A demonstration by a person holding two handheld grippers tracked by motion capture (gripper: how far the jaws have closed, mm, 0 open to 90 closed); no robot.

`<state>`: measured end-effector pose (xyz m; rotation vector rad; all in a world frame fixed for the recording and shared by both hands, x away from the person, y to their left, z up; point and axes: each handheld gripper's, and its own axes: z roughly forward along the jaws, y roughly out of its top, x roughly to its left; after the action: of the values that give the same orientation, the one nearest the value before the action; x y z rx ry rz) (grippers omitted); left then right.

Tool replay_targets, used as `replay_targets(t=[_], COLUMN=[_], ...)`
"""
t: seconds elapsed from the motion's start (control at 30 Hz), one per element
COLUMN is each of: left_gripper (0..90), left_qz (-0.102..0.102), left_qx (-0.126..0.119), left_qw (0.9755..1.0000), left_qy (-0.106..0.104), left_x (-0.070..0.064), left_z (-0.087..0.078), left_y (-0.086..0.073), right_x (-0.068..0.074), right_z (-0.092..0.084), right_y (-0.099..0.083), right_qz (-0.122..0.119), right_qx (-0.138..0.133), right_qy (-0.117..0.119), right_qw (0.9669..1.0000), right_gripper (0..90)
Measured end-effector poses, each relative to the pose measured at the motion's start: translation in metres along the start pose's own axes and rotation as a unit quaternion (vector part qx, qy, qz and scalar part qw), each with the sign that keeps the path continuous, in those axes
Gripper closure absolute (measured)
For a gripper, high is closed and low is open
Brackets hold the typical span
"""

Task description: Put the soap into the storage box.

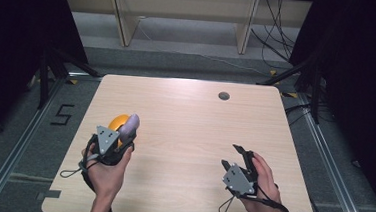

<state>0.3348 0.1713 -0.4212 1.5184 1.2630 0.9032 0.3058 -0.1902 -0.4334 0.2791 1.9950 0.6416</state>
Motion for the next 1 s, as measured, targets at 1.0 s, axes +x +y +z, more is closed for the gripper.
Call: replay_targets(t=[1.0], left_gripper=[58.5], left_qz=[-0.013], left_qx=[-0.004], left_qw=[0.9982], left_qy=[0.059], left_x=[0.028], left_z=[0.028], left_y=[-0.005], right_x=[-0.001], right_z=[0.001], right_y=[-0.001], right_qz=[-0.002], right_qx=[-0.001], right_qy=[0.001], right_qw=[1.0], right_gripper=[39.4])
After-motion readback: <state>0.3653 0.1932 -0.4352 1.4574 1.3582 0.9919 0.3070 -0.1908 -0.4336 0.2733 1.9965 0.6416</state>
